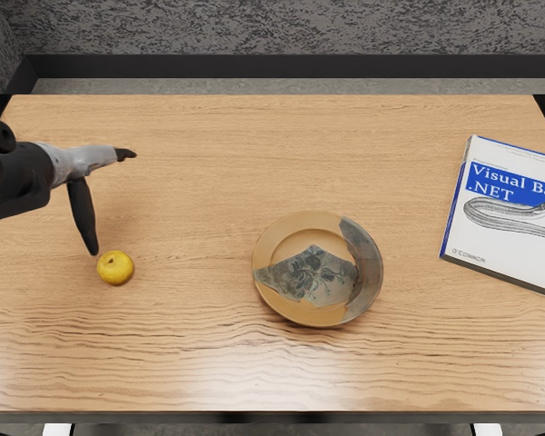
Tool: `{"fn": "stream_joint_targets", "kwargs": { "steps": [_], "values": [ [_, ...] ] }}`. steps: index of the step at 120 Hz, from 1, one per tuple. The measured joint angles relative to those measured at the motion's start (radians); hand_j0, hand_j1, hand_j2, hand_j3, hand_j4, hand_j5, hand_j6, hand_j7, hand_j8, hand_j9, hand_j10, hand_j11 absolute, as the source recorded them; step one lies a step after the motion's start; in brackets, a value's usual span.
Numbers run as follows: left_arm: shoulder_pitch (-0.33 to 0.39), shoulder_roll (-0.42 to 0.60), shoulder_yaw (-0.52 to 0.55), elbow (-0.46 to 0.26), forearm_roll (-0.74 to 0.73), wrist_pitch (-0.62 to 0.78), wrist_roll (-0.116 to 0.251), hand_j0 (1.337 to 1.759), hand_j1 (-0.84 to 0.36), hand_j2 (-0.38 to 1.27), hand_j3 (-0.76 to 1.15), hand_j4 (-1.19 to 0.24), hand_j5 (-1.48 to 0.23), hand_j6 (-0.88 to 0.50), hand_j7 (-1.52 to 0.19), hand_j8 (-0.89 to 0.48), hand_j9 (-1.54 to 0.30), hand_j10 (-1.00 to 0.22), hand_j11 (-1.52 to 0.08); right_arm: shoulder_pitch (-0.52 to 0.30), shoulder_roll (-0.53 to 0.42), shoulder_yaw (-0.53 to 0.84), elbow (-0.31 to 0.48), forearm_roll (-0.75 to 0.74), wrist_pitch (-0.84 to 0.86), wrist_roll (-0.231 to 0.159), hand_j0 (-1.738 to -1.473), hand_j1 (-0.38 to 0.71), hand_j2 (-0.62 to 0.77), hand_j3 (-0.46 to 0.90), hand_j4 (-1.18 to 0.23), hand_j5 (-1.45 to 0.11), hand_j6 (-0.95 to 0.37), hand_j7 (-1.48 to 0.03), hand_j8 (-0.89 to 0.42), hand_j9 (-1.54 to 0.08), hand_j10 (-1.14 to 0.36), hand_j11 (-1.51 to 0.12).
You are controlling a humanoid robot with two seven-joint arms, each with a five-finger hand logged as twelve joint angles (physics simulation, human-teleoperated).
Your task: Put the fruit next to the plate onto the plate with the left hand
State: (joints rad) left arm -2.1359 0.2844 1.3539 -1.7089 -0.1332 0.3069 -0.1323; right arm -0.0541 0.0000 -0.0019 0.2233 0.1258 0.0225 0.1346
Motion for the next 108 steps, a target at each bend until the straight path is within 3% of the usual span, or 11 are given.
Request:
{"fn": "stream_joint_targets", "kwargs": {
  "steps": [26,71,108],
  "values": [
    [0.045,-0.001,-0.005,-0.037,-0.002,0.024,0.000,1.658,0.34,0.00,0.00,-0.01,-0.01,-0.01,-0.01,-0.01,-0.01,-0.01,-0.01,0.000,0.000,0.000,0.000,0.000,0.000,0.000,-1.658,-0.34,0.00,0.00,-0.01,-0.01,-0.01,-0.01,-0.01,-0.01,-0.01,-0.01],
    [0.133,-0.085,-0.035,-0.037,-0.054,0.201,0.000,1.658,0.34,0.00,0.00,-0.01,-0.01,-0.01,-0.01,-0.01,-0.01,-0.01,-0.01,0.000,0.000,0.000,0.000,0.000,0.000,0.000,-1.658,-0.34,0.00,0.00,-0.01,-0.01,-0.01,-0.01,-0.01,-0.01,-0.01,-0.01],
    [0.194,-0.094,-0.043,-0.033,-0.094,0.232,0.000,1.658,0.34,0.00,0.00,-0.01,-0.01,-0.01,-0.01,-0.01,-0.01,-0.01,-0.01,0.000,0.000,0.000,0.000,0.000,0.000,0.000,-1.658,-0.34,0.00,0.00,-0.01,-0.01,-0.01,-0.01,-0.01,-0.01,-0.01,-0.01]
  ]
}}
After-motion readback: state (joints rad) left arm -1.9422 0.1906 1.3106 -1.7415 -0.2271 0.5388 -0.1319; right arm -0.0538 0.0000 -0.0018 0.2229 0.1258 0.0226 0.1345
